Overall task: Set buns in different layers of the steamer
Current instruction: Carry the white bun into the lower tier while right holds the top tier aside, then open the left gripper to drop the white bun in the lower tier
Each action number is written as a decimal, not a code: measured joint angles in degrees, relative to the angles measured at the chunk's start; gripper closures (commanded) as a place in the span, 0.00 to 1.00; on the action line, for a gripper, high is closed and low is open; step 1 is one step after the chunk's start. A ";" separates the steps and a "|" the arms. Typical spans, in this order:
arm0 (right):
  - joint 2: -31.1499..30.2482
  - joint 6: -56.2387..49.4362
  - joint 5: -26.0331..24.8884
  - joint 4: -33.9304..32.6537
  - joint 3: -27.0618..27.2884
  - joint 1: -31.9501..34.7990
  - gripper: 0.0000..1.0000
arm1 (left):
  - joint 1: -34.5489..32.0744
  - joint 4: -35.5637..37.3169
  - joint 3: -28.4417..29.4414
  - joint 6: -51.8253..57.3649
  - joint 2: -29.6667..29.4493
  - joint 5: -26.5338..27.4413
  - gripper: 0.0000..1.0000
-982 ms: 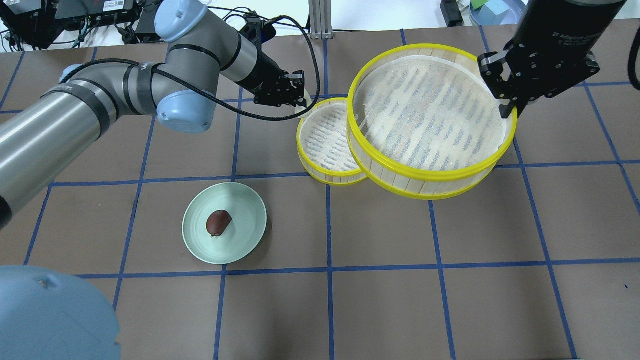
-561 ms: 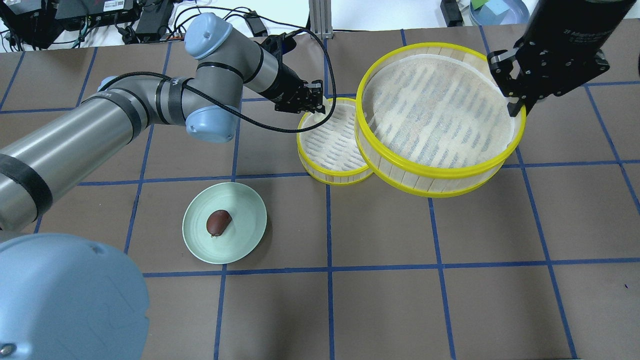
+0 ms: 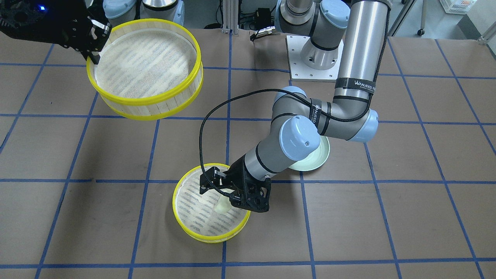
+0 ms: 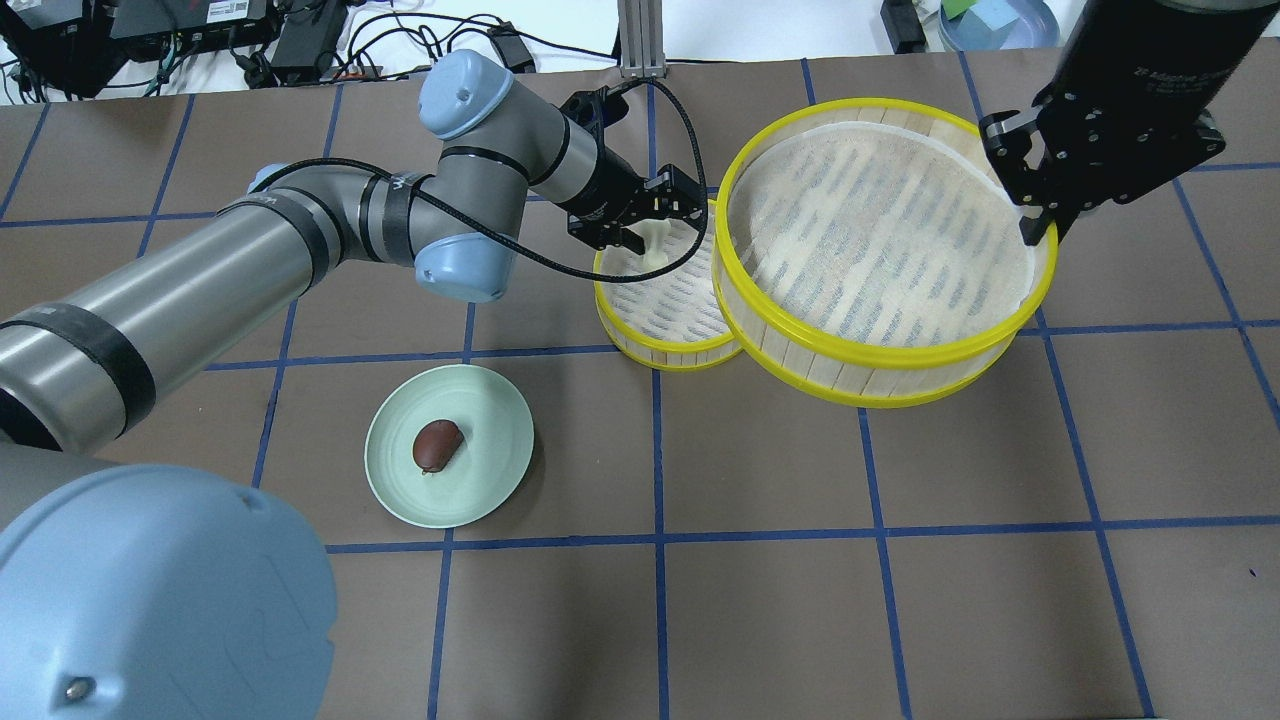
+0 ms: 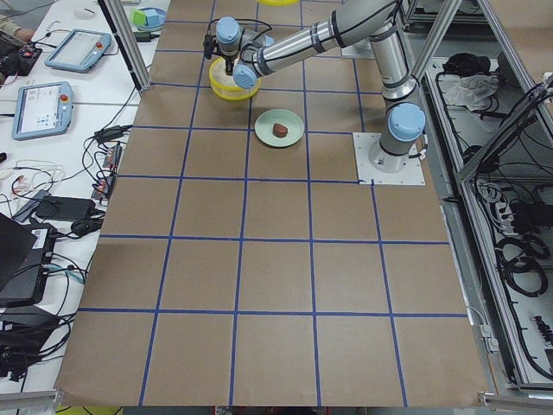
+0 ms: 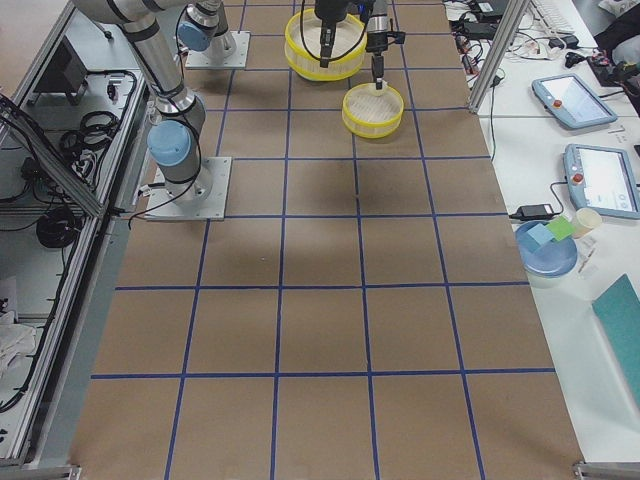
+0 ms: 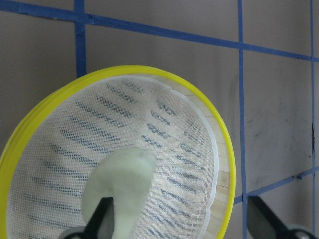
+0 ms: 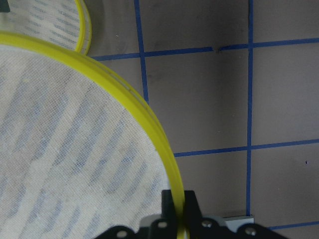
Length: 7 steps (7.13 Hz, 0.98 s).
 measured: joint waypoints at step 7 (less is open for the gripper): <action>6.99 0.97 1.05 -9.66 -0.47 0.80 1.00 | 4.20 -8.93 0.11 8.12 4.85 8.62 0.00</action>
